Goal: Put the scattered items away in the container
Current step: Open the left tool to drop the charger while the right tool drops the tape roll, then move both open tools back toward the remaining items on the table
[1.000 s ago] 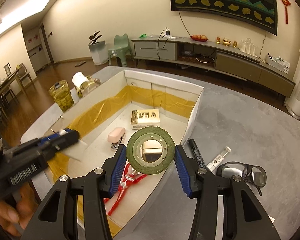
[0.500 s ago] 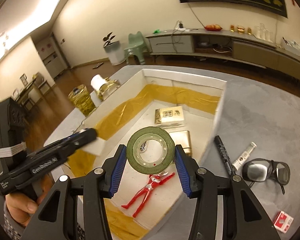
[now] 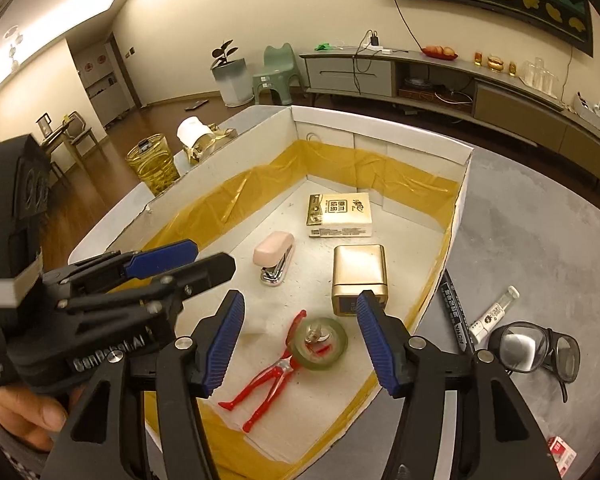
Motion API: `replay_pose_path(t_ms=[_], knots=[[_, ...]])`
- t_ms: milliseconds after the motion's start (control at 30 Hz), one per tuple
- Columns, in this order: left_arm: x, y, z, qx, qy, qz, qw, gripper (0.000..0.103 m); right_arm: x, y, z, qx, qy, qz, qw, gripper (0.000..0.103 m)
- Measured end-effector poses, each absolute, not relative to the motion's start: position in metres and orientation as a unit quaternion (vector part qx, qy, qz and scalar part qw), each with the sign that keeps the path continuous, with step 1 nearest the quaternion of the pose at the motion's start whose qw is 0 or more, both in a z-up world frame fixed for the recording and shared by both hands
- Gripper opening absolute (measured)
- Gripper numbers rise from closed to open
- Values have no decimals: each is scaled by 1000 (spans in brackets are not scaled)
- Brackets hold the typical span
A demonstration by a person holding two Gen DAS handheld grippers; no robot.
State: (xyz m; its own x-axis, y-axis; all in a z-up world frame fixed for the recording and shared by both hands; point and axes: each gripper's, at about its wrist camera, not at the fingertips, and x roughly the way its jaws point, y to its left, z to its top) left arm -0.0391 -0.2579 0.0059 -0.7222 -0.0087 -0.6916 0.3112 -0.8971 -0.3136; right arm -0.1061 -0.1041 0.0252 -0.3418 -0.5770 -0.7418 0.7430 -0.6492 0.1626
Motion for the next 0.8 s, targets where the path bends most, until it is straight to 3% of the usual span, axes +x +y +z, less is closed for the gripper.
replay_pose_path(t_ms=[167, 500, 800], knots=[[-31, -255, 17, 349, 211, -909, 87, 51, -106, -93, 33, 399, 76, -815, 412, 60], [-23, -202, 46, 330, 108, -931, 111, 51, -108, -50, 52, 405, 6, -808, 427, 60], [-22, -162, 64, 308, 65, -943, 103, 51, -98, -9, 74, 383, 2, -816, 433, 60]])
